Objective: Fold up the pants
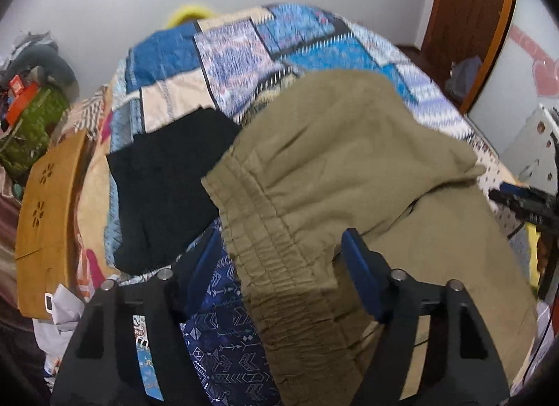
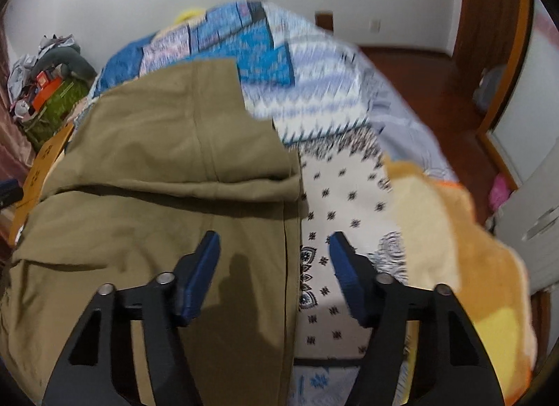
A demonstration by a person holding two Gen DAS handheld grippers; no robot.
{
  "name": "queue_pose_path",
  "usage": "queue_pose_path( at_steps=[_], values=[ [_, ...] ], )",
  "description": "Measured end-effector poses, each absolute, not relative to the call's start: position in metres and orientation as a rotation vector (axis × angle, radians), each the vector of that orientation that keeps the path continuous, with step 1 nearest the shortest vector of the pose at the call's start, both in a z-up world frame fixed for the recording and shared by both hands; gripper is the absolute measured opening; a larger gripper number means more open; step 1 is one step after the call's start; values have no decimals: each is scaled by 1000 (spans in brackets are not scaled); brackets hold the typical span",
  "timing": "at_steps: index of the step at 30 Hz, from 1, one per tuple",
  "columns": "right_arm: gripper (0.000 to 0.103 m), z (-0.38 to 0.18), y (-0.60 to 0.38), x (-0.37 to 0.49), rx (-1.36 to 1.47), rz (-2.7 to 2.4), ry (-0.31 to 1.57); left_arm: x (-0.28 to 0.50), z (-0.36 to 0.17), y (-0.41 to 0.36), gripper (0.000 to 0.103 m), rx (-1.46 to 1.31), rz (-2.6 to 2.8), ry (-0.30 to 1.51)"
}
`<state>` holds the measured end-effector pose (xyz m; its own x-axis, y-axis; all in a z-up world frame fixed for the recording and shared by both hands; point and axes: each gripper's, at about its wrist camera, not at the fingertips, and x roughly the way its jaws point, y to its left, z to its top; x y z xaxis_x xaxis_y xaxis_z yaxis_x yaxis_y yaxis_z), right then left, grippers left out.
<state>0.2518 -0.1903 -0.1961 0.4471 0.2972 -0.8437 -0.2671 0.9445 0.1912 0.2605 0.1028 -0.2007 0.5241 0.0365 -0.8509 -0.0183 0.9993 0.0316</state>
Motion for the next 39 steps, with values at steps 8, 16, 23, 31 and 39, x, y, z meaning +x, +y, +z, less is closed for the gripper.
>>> queue_pose_path(
  at_steps=[8,16,23,31,39],
  values=[
    [36,-224,-191,270,95,431,1127,260,-235,113,70,-10,-21,1102],
    [11,-229,-190,263,29,460,1169,262,-242,129,69,-95,-91,1131],
    [6,-226,-191,241,-100,451,1219,257,-234,122,68,33,-91,1106],
    [1,-229,-213,210,-81,431,1254,268,-241,130,72,22,-49,1121],
    [13,-187,-231,225,22,412,1126,257,-215,133,72,13,1,1073]
  ],
)
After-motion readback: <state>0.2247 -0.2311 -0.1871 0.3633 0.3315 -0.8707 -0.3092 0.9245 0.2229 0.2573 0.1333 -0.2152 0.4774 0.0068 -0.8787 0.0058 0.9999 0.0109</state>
